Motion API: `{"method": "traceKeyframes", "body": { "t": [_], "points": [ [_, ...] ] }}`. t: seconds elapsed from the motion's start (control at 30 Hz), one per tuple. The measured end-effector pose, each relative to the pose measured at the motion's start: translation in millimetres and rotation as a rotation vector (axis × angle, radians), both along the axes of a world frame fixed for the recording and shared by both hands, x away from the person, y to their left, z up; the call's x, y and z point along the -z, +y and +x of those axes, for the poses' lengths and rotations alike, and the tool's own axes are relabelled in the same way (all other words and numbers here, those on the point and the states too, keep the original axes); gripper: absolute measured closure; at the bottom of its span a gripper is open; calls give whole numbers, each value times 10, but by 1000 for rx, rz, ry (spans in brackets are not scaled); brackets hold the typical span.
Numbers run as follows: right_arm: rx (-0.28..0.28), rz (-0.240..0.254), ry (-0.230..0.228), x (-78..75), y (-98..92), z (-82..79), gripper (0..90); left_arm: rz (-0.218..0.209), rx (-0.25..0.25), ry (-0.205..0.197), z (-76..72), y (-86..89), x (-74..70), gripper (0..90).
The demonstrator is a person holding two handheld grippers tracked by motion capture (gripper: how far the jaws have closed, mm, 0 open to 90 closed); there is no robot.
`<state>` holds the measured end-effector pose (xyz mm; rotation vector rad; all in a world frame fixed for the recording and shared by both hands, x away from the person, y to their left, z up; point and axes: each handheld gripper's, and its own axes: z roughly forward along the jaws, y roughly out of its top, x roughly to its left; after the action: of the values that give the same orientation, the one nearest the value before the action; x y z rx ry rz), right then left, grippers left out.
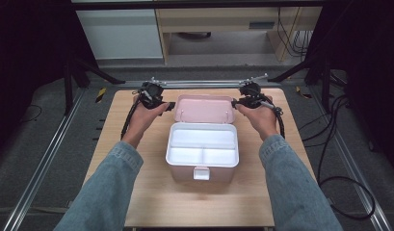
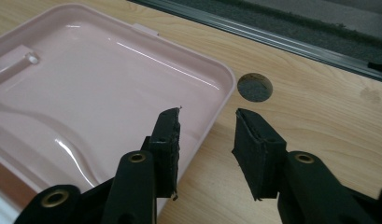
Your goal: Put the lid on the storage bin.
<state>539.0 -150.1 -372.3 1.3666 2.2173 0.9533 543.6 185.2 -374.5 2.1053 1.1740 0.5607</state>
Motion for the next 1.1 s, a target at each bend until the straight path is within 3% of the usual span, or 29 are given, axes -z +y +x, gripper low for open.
{"method": "traceKeyframes", "body": {
  "t": [0.1,0.27,0.6,0.73,0.87,1.1],
  "points": [
    [19,9,18,60,29,81,585,-17,-30,-5,98,-40,19,407],
    [32,17,55,237,61,234,622,-3,-18,27,204,-126,95,426],
    [66,3,98,445,139,357,673,11,-42,11,266,-238,209,463],
    [75,5,101,449,159,364,719,9,-65,10,287,-225,225,466],
    [85,-1,94,429,172,357,734,11,-85,33,325,-199,275,496],
    [93,-9,59,396,213,346,755,-4,-77,65,358,-243,347,530]
  ]
}}
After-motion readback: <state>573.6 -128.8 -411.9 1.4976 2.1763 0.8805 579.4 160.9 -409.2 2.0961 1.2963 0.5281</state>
